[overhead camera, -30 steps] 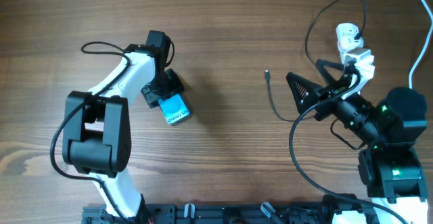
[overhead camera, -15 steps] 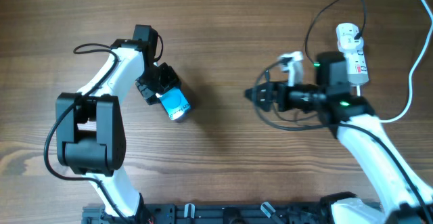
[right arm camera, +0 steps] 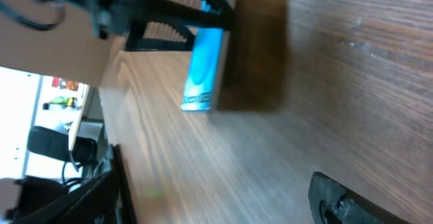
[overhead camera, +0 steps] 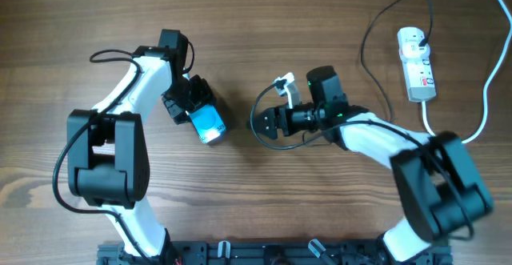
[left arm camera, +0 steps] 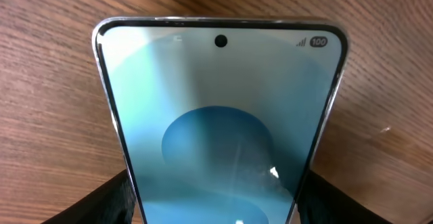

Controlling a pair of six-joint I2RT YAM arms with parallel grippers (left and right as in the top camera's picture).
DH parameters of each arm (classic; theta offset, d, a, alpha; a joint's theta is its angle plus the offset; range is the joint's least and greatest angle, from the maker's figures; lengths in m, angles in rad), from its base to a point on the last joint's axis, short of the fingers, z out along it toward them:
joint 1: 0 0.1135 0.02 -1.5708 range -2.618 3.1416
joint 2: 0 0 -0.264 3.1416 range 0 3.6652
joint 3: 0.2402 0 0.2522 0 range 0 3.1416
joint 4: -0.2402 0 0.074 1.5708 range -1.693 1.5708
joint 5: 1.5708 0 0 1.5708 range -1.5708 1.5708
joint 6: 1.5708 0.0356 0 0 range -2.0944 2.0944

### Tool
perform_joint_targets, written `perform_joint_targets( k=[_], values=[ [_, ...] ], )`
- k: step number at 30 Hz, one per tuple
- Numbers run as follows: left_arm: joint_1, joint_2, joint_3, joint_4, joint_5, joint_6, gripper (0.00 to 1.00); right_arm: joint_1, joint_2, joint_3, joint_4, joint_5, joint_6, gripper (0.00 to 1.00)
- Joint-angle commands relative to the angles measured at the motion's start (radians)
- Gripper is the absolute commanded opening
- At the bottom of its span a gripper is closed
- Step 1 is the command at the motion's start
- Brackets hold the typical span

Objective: Plug charger to phone and switch on socket

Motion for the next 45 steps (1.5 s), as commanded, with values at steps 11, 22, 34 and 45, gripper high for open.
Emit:
perform_joint_targets(
  k=[11,22,34,45],
  values=[
    [-0.051,-0.030,0.023,-0.016,-0.010,0.023,0.69,0.104,0.269,0.012,0.429,-0.108,0.214,0.77],
    [-0.053,-0.030,0.023,-0.023,-0.010,0.024,0.69,0.148,0.271,0.012,0.484,0.005,0.304,0.73],
    [-0.054,-0.030,0.023,-0.031,-0.010,0.024,0.70,0.190,0.341,0.012,0.611,0.050,0.404,0.69],
    [-0.054,-0.030,0.023,-0.042,-0.010,0.024,0.70,0.230,0.401,0.045,0.731,0.122,0.526,0.45]
  ],
)
